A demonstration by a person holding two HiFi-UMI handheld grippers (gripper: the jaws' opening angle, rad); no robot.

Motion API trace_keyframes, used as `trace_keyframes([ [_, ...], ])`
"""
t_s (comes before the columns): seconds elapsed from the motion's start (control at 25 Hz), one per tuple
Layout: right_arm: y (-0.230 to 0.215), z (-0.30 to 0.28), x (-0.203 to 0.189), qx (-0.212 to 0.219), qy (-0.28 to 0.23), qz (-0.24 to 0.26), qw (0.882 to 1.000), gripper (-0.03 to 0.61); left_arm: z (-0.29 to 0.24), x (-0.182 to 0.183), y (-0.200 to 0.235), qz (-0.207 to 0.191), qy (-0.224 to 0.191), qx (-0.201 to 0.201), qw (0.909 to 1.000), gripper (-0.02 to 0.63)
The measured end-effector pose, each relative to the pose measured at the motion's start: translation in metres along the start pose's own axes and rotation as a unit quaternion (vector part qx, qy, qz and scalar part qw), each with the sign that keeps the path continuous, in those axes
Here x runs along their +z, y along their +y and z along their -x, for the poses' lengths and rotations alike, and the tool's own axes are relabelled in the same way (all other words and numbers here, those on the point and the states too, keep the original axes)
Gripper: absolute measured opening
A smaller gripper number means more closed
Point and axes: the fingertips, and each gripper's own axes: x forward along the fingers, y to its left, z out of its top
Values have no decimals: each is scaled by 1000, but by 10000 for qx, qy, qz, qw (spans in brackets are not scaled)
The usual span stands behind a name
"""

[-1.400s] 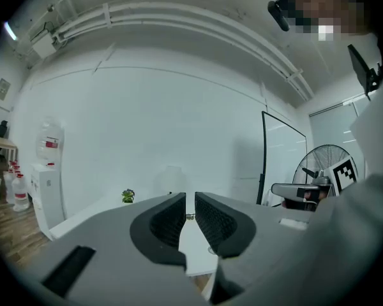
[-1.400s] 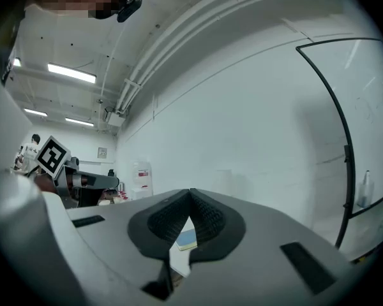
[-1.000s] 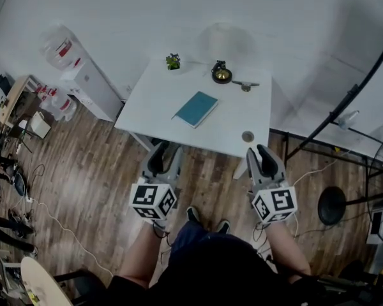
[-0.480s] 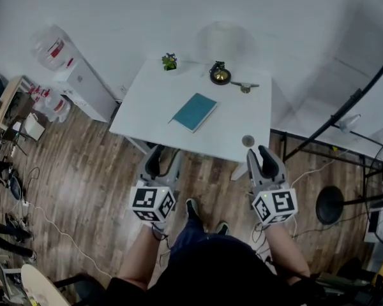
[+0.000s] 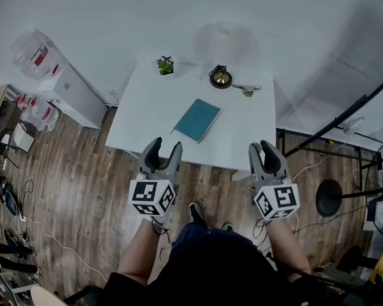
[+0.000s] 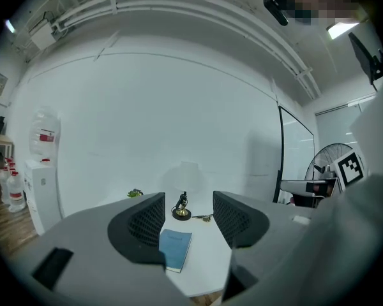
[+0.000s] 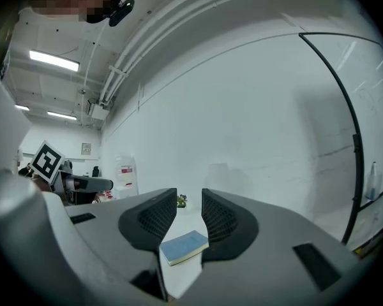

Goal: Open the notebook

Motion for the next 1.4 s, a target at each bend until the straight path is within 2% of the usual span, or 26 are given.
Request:
trace_keyframes([
  [0.44, 20, -48, -5, -531, 207, 150, 9983, 123, -43, -11, 62, 279, 126, -519, 9982, 225],
  [0.76, 27, -79, -10, -472, 407, 237, 9978, 121, -61, -14, 82, 512, 154, -599, 9968, 225],
  [0.96, 23, -99, -19, -338, 396, 149, 9985, 121, -69, -19, 88, 457, 206, -546, 9973, 225],
  [1.2, 4, -129, -10, -175, 259, 18, 9995, 120, -91, -1, 94, 245, 148, -345, 9990, 225],
  [1.4, -31, -149, -12, -114, 308, -157, 9993, 117, -130, -7, 74, -52, 437, -284, 9986, 225],
])
